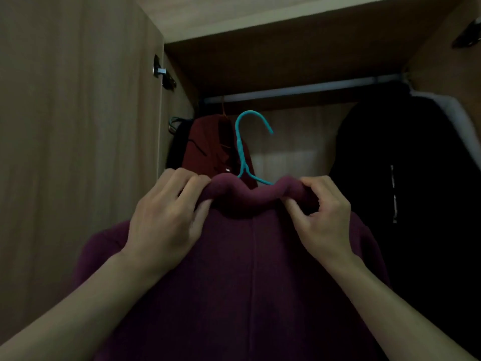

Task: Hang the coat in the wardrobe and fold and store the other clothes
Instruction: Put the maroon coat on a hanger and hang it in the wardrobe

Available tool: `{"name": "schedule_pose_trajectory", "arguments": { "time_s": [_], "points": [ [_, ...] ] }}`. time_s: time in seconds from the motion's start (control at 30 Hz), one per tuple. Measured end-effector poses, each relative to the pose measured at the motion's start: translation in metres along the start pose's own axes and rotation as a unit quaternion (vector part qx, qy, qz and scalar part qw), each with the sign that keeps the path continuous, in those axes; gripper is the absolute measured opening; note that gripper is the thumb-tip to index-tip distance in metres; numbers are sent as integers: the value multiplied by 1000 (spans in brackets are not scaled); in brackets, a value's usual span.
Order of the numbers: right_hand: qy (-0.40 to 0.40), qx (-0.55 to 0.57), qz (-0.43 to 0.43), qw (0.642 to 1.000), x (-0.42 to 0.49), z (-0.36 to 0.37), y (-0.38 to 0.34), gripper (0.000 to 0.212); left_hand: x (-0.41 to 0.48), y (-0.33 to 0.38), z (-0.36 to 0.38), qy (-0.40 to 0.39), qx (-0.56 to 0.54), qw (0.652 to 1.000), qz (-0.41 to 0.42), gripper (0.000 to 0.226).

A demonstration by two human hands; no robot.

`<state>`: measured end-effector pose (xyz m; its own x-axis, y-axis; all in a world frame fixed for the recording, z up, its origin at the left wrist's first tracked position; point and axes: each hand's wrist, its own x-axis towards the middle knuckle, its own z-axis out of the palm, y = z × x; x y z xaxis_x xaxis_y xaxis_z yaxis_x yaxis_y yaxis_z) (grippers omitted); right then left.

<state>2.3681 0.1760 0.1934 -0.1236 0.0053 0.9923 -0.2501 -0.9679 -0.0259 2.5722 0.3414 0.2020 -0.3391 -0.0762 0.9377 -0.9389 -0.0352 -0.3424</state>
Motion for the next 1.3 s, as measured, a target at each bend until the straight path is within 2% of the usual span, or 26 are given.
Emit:
{"name": "schedule_pose_trajectory", "arguments": {
  "time_s": [0.27, 0.57, 0.87, 1.0, 1.17, 1.3],
  "points": [
    [44, 22, 13, 999, 36, 76, 40, 22, 35, -57, 55, 6, 28, 1000, 8, 23],
    [49, 70, 13, 996, 67, 142, 106, 23, 71, -86, 112, -2, 106, 994, 28, 24],
    [90, 159, 21, 983, 110, 195, 186, 21, 124, -94, 182, -2, 223, 973, 59, 20],
    [77, 171, 19, 982, 129, 223, 223, 22, 144, -96, 212, -1, 255, 965, 61, 25],
    [85, 181, 22, 980, 154, 256, 250, 21, 170, -109, 240, -13, 304, 949, 78, 21],
    [96, 186, 27, 978, 178, 284, 264, 19, 186, -130, 263, 0, 313, 948, 60, 22]
  ]
}}
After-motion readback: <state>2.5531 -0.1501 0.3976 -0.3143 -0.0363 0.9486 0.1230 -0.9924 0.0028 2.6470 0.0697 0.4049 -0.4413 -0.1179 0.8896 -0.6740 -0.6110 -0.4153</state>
